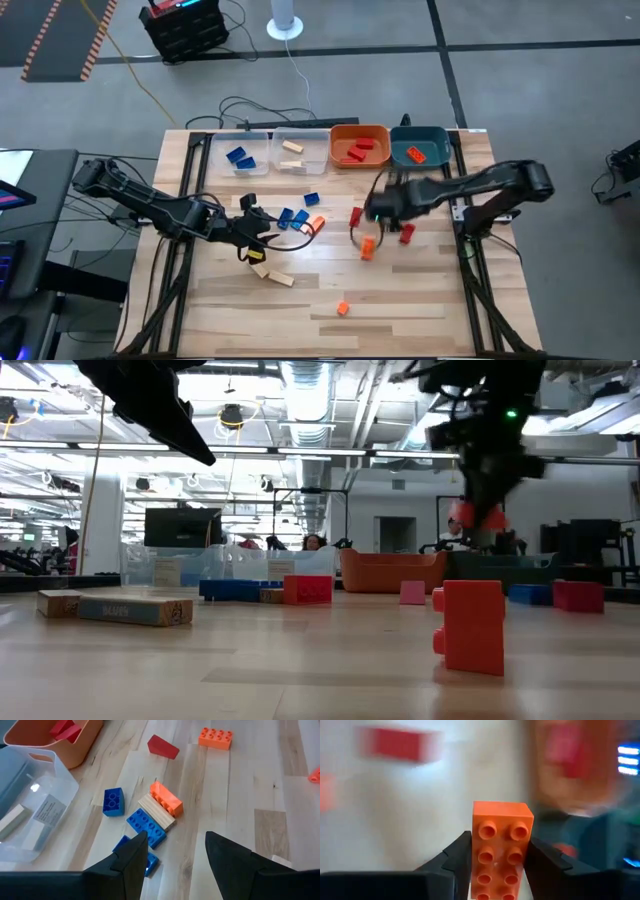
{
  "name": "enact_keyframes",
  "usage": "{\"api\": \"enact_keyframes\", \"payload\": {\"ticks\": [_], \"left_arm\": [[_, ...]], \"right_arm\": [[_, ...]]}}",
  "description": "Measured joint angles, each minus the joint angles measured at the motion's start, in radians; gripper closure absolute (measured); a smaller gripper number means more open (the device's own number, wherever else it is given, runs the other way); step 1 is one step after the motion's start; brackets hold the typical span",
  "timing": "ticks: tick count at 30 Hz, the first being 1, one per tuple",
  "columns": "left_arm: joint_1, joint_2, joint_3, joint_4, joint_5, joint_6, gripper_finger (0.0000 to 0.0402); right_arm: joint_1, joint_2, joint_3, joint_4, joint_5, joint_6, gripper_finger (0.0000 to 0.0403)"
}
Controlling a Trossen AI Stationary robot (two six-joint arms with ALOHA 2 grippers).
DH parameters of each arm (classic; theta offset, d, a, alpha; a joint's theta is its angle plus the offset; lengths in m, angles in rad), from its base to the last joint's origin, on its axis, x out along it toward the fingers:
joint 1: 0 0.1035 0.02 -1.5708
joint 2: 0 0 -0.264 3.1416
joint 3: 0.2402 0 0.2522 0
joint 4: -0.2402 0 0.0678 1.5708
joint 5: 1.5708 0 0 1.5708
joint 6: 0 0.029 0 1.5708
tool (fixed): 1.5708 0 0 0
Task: Sort blocks
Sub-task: Put the orange game piece into the blue bin
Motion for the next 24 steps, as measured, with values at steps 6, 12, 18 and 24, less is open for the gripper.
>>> {"api": "enact_keyframes", "payload": {"ticks": [6,12,18,24], "left_arm": [[0.000,0.000,0.000,-0.001,0.000,-0.002,0.0210],[0.003,0.000,0.000,0.009,0.000,0.001,0.0210],[0.001,0.000,0.000,-0.001,0.000,-0.017,0.0210],[0.001,0.000,0.000,-0.030,0.000,-0.018,0.0210]], "right_arm": [[-0.304,-0.146,-0.016,0.019,0.113,-0.004,0.0231],[-0.657,-0.134,-0.015,0.134,-0.024,-0.060,0.0227],[-0.876,0.015,-0.015,0.241,-0.165,-0.169,0.0228],[-0.943,0.177,-0.015,0.321,-0.236,-0.227,0.0216]]}}
